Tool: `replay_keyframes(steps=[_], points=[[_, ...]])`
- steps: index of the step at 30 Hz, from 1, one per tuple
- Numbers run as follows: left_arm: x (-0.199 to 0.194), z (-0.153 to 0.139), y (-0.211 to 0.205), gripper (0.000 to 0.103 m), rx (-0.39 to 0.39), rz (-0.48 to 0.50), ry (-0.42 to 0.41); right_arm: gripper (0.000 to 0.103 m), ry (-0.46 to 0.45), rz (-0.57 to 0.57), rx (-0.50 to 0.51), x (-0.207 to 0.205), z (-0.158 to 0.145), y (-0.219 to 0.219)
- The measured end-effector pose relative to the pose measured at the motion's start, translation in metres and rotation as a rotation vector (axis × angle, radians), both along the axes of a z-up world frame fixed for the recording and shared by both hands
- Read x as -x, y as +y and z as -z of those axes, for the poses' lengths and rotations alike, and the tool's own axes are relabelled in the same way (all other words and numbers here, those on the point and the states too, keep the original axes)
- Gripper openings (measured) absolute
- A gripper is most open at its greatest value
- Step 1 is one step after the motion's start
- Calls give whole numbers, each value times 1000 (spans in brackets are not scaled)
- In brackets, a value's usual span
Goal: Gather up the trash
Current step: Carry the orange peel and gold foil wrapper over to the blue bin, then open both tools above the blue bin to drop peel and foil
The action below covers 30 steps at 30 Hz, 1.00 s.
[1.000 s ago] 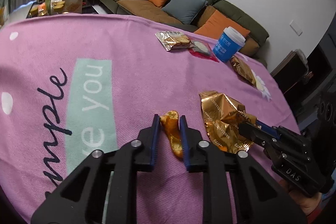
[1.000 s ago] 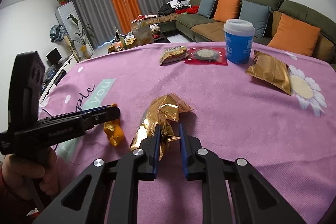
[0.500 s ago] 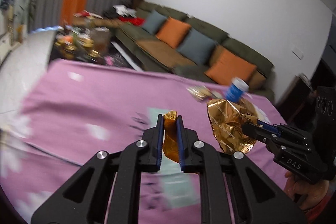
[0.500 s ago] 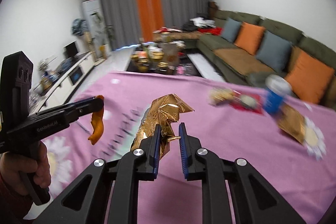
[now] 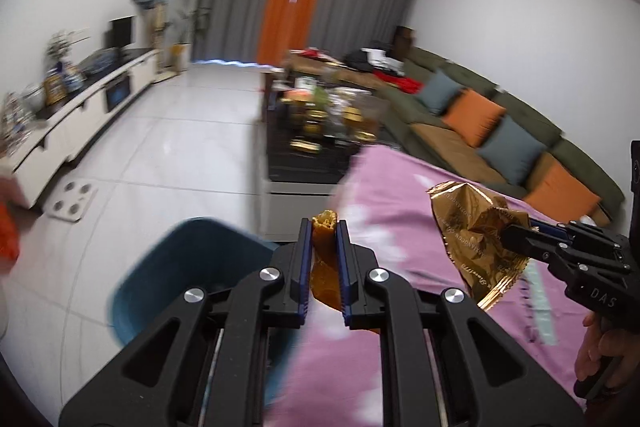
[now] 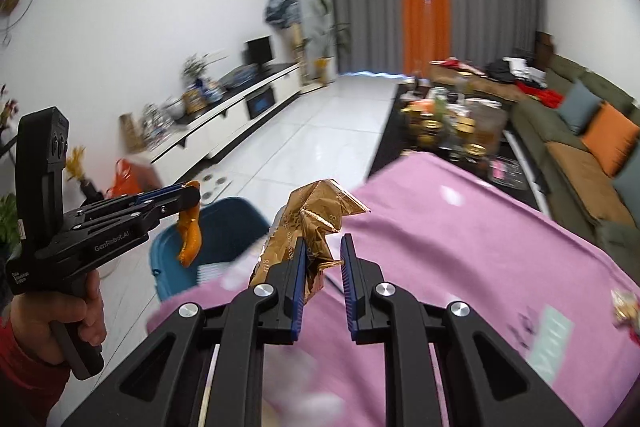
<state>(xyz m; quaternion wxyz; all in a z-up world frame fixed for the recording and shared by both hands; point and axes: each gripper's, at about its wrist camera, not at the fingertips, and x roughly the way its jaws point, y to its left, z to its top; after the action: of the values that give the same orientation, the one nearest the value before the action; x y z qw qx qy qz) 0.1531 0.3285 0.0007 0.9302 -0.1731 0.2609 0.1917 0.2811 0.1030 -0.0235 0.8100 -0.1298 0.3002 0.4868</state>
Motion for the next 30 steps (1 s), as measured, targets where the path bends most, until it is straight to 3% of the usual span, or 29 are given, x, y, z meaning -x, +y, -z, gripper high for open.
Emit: replay_keyframes(steps=[6, 13, 20, 30], points=[[45, 15, 59, 12, 20, -94, 19, 15, 5, -85, 50, 19, 6, 61], [60, 43, 92, 12, 20, -134, 89, 15, 5, -157, 154, 35, 23, 122], [38, 77, 112, 12, 34, -151, 192, 15, -22, -166, 297, 38, 51, 163], [-7, 109, 114, 19, 60, -165, 280, 18, 29, -135, 380, 33, 81, 180]])
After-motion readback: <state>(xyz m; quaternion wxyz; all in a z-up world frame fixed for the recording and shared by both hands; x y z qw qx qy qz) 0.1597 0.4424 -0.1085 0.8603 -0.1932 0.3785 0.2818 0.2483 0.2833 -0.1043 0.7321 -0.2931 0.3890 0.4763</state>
